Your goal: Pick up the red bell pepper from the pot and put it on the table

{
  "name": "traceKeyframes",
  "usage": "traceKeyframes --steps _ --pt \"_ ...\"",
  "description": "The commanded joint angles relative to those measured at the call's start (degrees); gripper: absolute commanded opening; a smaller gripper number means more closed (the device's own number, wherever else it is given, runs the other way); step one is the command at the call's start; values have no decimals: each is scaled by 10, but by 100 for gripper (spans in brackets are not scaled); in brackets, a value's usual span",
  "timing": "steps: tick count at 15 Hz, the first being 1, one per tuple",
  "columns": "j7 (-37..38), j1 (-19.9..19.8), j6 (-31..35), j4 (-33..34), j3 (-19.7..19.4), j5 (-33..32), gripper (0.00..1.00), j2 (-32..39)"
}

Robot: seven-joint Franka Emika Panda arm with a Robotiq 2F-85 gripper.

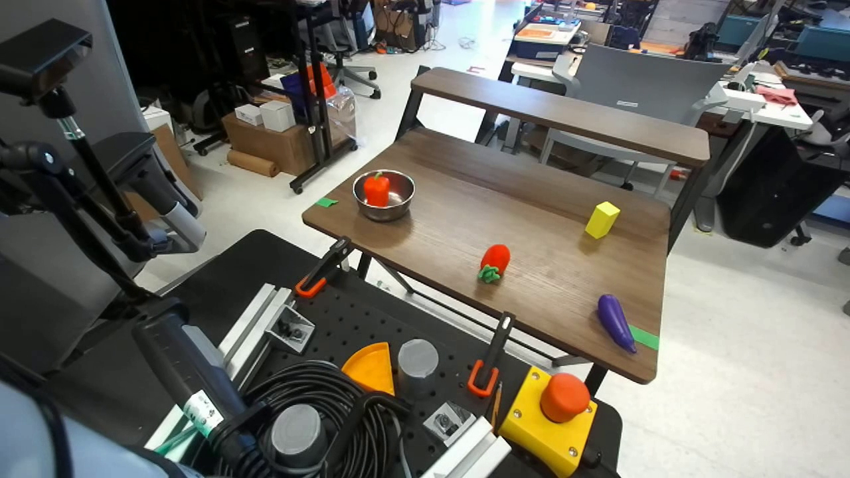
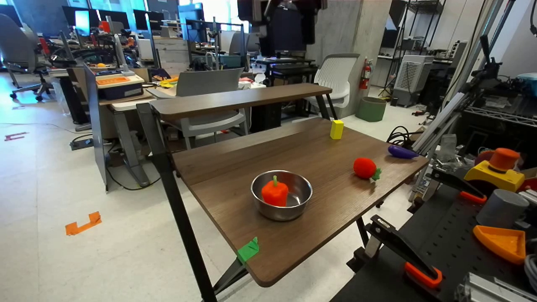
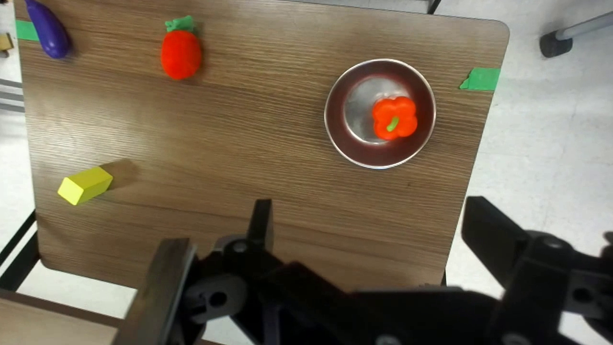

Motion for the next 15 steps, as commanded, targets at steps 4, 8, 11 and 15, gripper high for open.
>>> traceKeyframes --steps 4,8,11,15 --pt "-11 28 59 0 -7 -4 100 76" --pt "-21 42 96 -4 -12 -11 100 115" --pt "-17 50 123 -5 -21 -11 100 140" --pt "-23 48 125 2 -30 3 100 169"
